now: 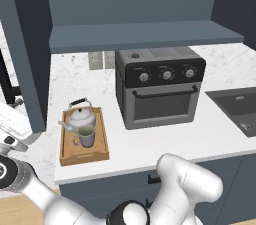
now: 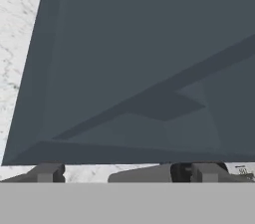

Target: Pick the kettle from the counter and place it on the tray. Then pick the mug from the cabinet and place it on the tray. Then close the cabinet doors.

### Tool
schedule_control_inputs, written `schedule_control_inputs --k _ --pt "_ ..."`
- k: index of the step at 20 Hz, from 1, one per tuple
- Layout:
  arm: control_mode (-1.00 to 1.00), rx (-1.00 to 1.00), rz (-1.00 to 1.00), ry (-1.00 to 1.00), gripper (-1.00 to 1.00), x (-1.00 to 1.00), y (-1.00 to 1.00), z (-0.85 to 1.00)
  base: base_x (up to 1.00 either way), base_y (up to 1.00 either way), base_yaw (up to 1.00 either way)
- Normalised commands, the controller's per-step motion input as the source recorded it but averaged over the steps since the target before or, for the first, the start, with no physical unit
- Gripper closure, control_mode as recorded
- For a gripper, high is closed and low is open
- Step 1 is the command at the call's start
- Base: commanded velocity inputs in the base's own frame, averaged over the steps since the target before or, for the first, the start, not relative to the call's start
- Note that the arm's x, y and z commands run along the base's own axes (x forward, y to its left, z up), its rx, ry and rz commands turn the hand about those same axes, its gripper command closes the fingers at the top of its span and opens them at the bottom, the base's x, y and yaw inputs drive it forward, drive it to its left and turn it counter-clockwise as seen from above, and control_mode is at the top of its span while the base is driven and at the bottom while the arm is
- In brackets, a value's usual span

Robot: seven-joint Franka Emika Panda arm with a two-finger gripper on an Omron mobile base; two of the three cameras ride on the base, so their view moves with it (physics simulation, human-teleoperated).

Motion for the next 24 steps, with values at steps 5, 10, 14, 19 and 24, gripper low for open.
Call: schedule_control_inputs --k 5,10,14,19,24 --pt "-1.0 -0.02 0.0 -0.01 -1.0 0.0 0.12 0.16 0.0 0.0 0.0" --pt "-1.0 -0.02 0.0 -0.02 -1.0 -0.07 0.03 0.26 0.0 0.0 0.0" --pt "-1.0 0.0 -0.02 -0.08 -1.0 -0.32 -0.02 0.19 0.0 0.0 0.0" --pt "-1.0 0.0 -0.04 -0.15 -1.0 -0.49 -0.2 0.11 0.0 0.0 0.0" --pt "-1.0 0.0 -0.07 -0.12 -1.0 -0.41 -0.31 0.17 0.0 0.0 0.0"
